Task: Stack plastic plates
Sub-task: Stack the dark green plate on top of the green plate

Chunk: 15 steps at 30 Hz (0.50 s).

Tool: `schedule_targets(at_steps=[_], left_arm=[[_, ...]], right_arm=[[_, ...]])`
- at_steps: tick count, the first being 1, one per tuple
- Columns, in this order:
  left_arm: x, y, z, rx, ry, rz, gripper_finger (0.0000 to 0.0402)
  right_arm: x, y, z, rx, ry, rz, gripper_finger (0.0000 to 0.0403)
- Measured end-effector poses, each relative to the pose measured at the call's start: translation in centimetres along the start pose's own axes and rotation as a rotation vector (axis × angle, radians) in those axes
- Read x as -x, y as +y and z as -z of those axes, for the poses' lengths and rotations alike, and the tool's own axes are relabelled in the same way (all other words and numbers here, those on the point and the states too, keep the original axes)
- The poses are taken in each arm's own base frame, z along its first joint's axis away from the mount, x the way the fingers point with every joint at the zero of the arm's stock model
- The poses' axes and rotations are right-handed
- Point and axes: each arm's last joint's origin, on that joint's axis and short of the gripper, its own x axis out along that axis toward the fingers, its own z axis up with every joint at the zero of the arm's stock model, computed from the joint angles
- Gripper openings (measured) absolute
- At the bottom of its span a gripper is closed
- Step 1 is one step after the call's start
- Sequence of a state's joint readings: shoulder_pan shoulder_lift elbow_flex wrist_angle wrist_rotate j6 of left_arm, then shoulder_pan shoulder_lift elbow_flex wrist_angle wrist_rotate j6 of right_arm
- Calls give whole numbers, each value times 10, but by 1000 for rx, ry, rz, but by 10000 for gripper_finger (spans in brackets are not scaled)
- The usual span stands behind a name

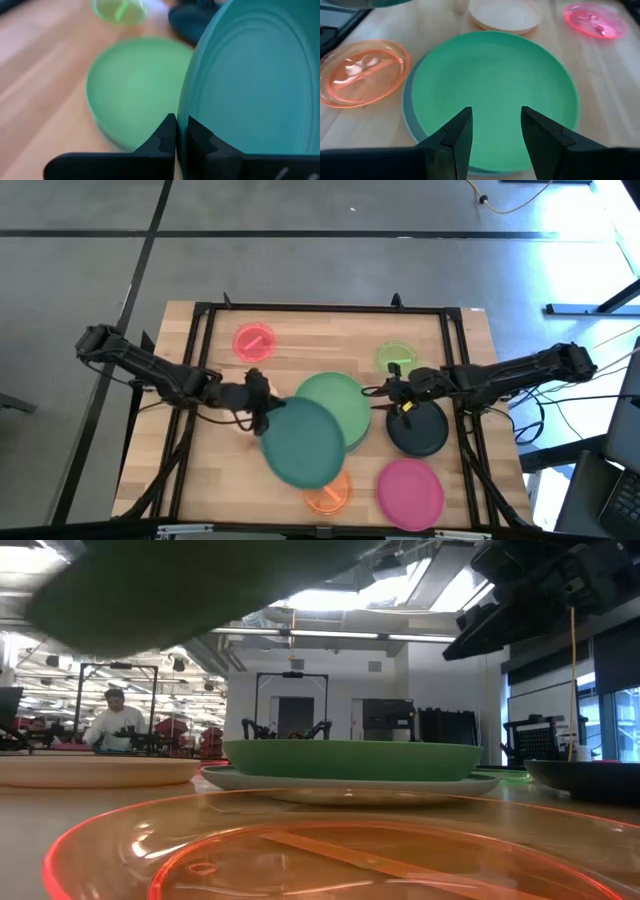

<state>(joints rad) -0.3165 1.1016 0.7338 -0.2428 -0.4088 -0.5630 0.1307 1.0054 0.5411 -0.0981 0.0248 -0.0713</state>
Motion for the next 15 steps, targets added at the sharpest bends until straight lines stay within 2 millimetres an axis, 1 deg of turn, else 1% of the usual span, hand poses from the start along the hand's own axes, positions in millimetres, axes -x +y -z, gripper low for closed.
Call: schedule_targets(at_steps=[4, 9, 15], left_arm=[[-4, 8, -10, 19, -74, -60, 8], [-13, 23, -21, 61, -147, -167, 8], [-38, 38, -23, 88, -139, -240, 8]], right_arm=[[11, -1, 0, 0, 5, 34, 159], [17, -2, 4, -18, 35, 66, 159], [17, -2, 7, -21, 73, 69, 159]])
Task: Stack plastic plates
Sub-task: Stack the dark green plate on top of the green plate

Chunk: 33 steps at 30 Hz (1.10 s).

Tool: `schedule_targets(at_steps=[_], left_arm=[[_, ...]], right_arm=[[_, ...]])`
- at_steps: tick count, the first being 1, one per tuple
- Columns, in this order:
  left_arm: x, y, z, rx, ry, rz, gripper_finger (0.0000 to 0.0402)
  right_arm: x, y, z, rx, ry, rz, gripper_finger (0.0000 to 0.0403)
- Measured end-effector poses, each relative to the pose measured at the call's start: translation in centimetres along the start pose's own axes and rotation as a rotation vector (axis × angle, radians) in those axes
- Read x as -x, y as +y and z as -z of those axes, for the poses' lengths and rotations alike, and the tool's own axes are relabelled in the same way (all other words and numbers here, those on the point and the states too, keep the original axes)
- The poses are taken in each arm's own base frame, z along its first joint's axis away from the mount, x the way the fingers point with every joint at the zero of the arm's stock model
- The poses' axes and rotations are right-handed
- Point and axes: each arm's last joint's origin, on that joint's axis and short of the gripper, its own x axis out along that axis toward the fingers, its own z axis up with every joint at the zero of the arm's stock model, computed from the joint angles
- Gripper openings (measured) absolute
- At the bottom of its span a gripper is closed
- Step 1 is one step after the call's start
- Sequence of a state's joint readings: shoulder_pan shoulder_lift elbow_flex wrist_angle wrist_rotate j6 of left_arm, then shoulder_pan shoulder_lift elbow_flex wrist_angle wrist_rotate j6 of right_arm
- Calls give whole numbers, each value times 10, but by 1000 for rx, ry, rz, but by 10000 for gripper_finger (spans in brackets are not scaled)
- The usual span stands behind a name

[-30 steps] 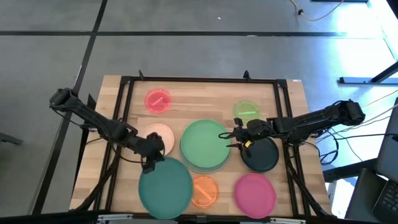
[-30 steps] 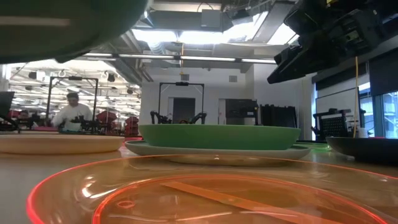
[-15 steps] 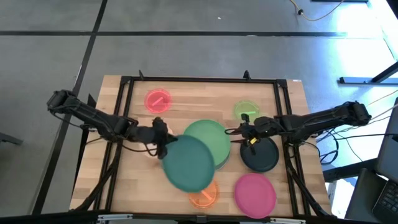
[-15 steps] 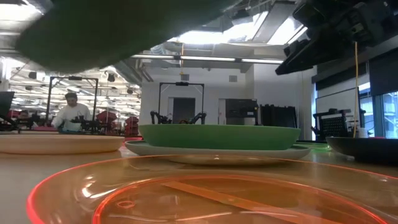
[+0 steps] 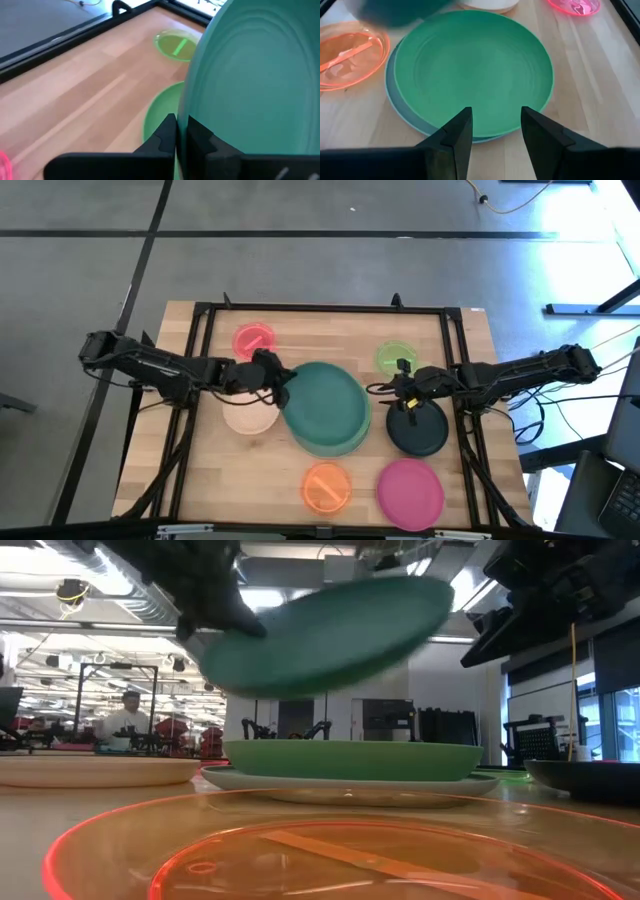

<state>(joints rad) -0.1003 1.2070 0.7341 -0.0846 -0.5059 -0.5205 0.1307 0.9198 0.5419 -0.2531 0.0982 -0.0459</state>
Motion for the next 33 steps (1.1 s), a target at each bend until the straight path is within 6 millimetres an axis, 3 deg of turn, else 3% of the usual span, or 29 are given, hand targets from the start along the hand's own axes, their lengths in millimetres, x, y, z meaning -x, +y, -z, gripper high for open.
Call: schedule_targets(at_steps=[11, 18, 25, 29, 33], left_arm=[[-53, 10, 21, 5, 123, -40, 8], [-70, 11, 31, -2, 155, -46, 30], [-70, 12, 30, -23, 183, 8, 89], [-59, 3, 24, -68, 161, 85, 99], [-49, -1, 25, -124, 140, 46, 100]], right_arm=[[0, 0, 2, -17, 20, -1, 159], [0, 0, 2, -16, 21, -1, 159], [0, 0, 2, -15, 21, -1, 159], [0, 0, 2, -14, 22, -1, 159], [0, 0, 3, -13, 31, -1, 159]])
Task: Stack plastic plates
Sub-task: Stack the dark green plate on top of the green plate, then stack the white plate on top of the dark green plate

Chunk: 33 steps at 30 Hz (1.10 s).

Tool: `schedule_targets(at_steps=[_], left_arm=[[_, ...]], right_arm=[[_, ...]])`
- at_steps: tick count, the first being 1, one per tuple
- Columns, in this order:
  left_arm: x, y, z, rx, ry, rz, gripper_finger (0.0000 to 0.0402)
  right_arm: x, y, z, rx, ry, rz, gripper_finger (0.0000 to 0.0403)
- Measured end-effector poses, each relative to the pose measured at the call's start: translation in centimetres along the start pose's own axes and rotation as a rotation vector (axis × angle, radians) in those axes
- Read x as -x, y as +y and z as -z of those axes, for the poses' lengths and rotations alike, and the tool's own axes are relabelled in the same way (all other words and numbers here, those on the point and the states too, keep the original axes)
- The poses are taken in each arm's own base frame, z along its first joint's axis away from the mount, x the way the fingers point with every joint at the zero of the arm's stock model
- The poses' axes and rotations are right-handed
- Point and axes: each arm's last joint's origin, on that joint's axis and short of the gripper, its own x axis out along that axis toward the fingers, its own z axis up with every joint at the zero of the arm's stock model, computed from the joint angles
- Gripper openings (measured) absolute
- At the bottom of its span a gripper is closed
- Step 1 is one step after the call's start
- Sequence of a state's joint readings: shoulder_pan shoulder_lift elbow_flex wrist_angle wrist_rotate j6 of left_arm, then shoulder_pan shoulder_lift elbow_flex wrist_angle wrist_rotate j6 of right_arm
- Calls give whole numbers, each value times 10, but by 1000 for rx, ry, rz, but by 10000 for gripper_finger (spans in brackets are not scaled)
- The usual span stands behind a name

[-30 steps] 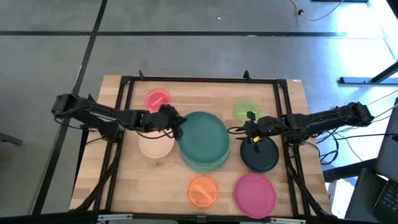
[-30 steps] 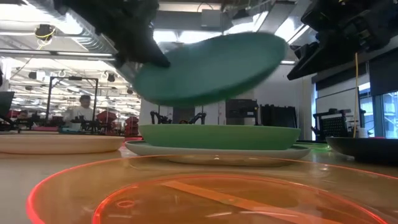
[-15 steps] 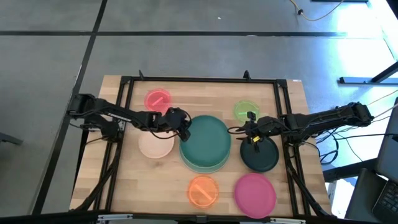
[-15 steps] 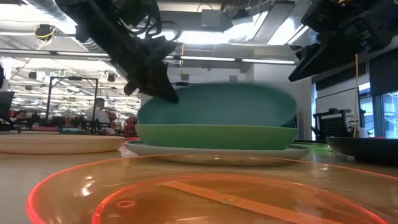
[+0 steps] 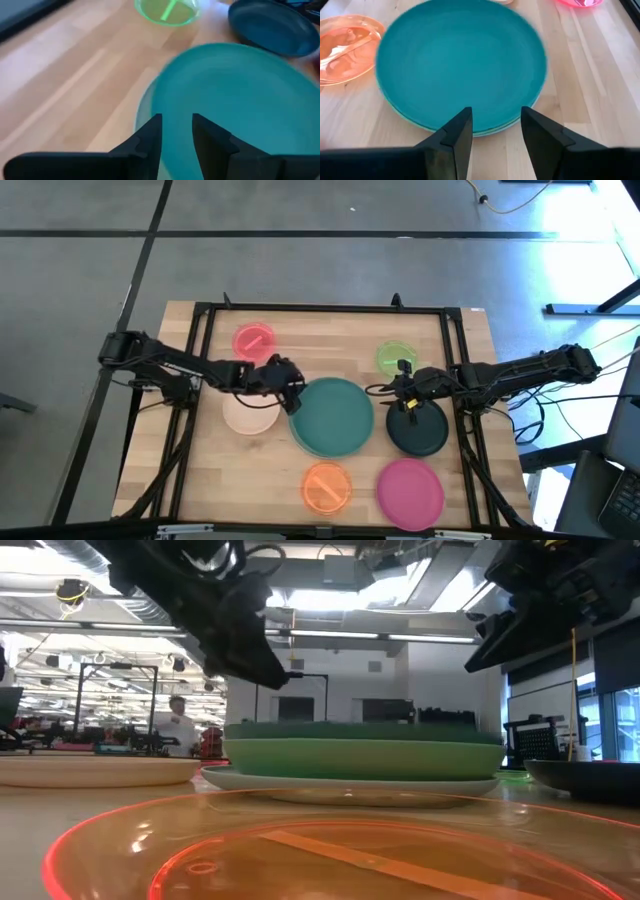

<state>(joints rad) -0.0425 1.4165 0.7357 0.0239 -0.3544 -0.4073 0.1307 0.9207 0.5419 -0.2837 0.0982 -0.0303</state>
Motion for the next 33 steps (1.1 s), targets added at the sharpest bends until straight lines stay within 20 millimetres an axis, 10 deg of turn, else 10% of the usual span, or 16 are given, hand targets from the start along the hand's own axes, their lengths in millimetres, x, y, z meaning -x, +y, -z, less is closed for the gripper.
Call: schedule_targets(at_steps=[33], left_arm=[[56, -46, 74, -157, 422, 34, 101]], right_arm=[[0, 0, 0, -7, -3, 0, 159]])
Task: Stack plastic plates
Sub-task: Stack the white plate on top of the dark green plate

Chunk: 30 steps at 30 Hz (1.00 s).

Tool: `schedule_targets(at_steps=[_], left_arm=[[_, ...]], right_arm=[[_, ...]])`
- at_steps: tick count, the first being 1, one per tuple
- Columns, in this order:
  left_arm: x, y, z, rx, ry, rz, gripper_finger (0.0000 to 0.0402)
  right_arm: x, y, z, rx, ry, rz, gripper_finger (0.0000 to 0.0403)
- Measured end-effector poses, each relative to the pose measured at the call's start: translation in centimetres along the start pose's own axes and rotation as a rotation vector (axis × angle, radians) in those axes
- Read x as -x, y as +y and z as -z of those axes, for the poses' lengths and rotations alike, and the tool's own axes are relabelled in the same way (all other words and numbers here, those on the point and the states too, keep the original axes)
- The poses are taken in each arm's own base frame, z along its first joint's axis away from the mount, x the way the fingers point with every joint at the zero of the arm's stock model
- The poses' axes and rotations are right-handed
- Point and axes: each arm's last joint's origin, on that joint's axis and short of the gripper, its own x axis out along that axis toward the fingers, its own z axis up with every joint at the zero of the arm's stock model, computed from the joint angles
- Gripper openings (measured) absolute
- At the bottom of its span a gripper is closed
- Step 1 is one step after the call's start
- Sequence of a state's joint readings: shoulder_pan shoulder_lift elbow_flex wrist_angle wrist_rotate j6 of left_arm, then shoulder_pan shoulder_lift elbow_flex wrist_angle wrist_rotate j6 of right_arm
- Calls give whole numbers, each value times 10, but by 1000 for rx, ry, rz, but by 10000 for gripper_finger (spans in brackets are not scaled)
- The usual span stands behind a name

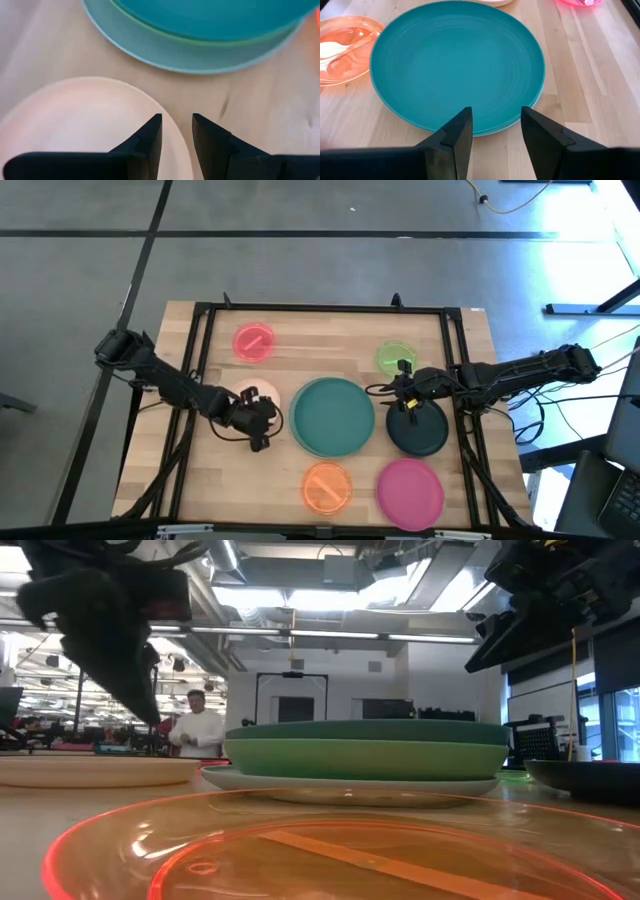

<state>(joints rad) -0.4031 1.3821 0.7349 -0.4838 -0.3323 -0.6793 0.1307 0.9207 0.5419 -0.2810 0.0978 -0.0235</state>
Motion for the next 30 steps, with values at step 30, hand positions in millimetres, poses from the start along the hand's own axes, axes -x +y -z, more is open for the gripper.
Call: schedule_targets(at_steps=[30], left_arm=[[-31, -21, 30, -28, 175, -42, 101]], right_arm=[[0, 0, 0, -4, 2, 0, 159]])
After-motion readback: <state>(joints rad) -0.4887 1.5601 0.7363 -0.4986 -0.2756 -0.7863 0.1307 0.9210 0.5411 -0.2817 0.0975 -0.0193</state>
